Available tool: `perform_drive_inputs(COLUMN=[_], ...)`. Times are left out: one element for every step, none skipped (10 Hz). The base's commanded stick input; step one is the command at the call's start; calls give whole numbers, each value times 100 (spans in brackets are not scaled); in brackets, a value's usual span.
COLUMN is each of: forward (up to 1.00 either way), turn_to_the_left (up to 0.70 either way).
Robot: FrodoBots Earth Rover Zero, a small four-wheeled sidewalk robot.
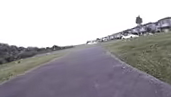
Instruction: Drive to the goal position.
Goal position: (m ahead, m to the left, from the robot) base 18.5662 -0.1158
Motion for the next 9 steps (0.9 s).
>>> perform_drive_inputs(forward=[70,70,70,70,70,70,70,70,70], turn_to_the_left=[0,0,0,0,0,0,1,0,0])
